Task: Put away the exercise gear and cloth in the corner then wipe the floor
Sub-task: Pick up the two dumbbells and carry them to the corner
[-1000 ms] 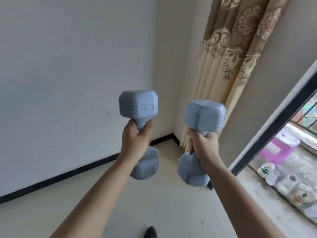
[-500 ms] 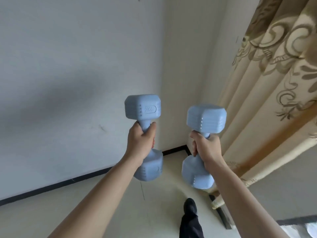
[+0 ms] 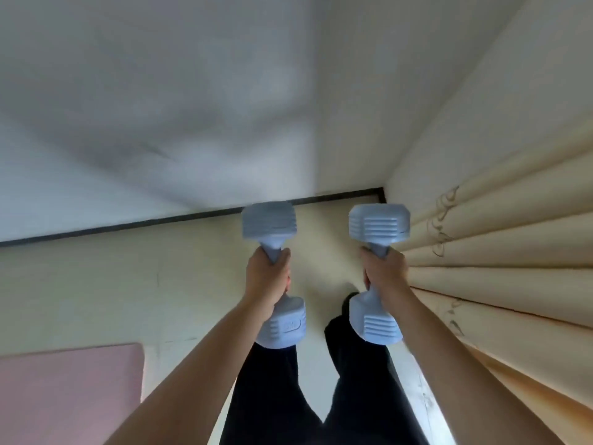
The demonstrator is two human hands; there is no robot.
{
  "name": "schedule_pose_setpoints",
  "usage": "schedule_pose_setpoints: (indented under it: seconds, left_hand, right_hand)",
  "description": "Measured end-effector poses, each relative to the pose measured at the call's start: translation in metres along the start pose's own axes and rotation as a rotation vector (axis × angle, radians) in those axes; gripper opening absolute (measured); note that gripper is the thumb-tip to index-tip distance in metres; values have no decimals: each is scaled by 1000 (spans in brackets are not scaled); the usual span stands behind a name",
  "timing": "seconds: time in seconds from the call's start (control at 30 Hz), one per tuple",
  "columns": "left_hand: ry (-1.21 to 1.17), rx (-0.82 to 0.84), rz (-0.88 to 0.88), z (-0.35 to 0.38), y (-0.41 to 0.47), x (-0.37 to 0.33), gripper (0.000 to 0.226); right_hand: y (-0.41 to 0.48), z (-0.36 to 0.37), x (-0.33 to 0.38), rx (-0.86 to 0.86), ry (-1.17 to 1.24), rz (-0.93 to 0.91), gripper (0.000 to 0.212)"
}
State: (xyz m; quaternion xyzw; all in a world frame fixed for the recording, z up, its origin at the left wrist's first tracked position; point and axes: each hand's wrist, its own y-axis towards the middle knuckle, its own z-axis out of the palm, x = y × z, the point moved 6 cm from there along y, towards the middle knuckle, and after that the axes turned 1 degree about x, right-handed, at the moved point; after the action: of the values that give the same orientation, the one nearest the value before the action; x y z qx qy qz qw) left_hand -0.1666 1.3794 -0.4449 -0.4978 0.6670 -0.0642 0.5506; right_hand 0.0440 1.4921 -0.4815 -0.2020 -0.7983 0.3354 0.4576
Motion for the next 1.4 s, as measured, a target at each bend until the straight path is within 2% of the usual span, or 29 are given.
schedule_pose_setpoints:
  seconds: [0.13,0.27,0.47,0.6,0.77,0.87,0.97,1.07,1.3,1.4]
  left_hand:
    - [12,35,-150,37,83,77,21]
    - [62,66,-301,79,164,172,19]
    - [124,129,-404,134,262,310,13]
    - [185,196,-434,166,327,384,8]
    - [169,207,-420,195,402,419,11]
    - [180,202,-380,213,455,418,15]
    - [147,199,-337,232,505,410,28]
    - [94,170,-299,246,544,395,27]
    - [-84,184,-208,265,592,372,38]
    - [-136,176,-170,267,594,364,36]
  right_hand:
    - [80,44,-65,-28,-88,63,31]
    - [155,101,-147,30,-182,161,21]
    - [254,178,-265,108,-320,276,25]
    - [321,222,-316,234,-385,274,11]
    - [395,258,-333,305,-371,244,27]
    - [446,275,-331,291,-356,204,22]
    - [493,288,-314,227,-332,134,22]
    - [533,300,-294,177,-292,68,23]
    - [589,313,-252,126,-302,-18,28]
    - [596,318,-242,113,-293,-19,34]
